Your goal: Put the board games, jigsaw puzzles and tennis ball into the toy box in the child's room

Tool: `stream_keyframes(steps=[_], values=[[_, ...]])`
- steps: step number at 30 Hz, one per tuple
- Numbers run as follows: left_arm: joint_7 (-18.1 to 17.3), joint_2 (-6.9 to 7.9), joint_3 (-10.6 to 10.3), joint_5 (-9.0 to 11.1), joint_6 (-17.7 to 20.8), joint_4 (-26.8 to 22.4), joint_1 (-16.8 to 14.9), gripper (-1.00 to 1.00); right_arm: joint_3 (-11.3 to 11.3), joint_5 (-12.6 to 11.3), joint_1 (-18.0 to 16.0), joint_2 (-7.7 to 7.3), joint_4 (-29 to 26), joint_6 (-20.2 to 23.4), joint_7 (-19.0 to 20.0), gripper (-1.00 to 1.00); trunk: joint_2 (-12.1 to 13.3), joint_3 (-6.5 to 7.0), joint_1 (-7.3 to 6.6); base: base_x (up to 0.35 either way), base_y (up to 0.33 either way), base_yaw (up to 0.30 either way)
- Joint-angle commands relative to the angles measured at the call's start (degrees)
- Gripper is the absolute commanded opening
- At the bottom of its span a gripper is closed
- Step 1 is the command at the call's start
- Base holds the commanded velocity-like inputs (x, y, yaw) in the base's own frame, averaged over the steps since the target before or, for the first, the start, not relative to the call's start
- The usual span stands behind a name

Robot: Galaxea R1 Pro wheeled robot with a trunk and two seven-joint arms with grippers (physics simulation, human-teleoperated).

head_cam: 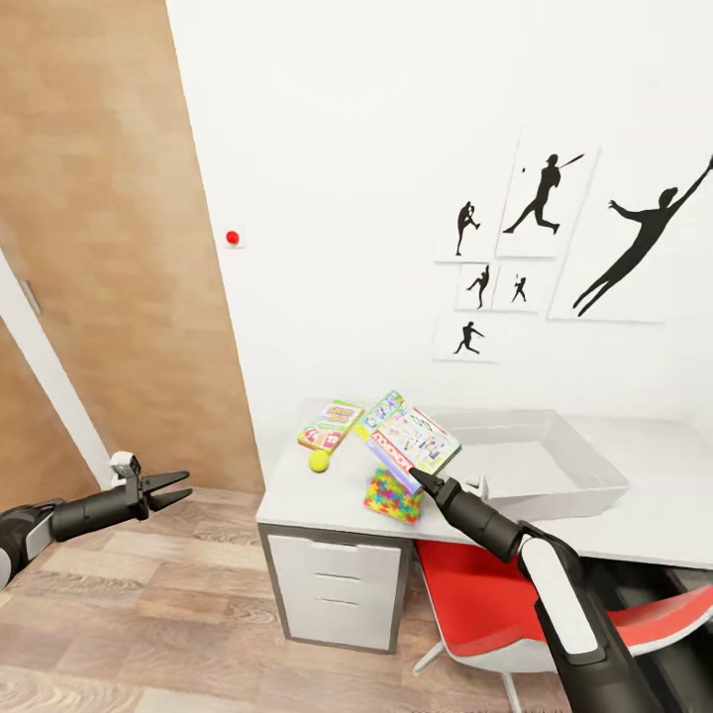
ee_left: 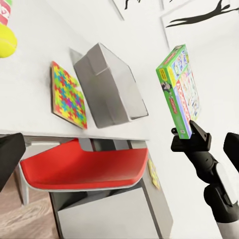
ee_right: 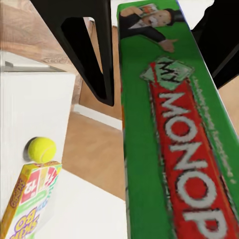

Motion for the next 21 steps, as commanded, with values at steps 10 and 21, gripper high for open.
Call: stream_keyframes(steps=[10, 21], values=[[-0.26, 0.02, 0.34, -0.39, 0.61, -0.01, -0.03, 1.00, -0.09, -0.30, -0.08, 0.01, 0.07, 0.38, 0.15, -1.00, -0.13, -0.13, 0.04, 0.000, 0.000, -0.278], [-0.26, 0.38, 0.34, -0.14, -3.70, 0.04, 0.04, 1.00, -0.11, -0.23, -0.08, 0.00, 0.07, 0.38, 0.09, -1.00, -0.13, -0.13, 0.04, 0.035, -0.029, -0.277]])
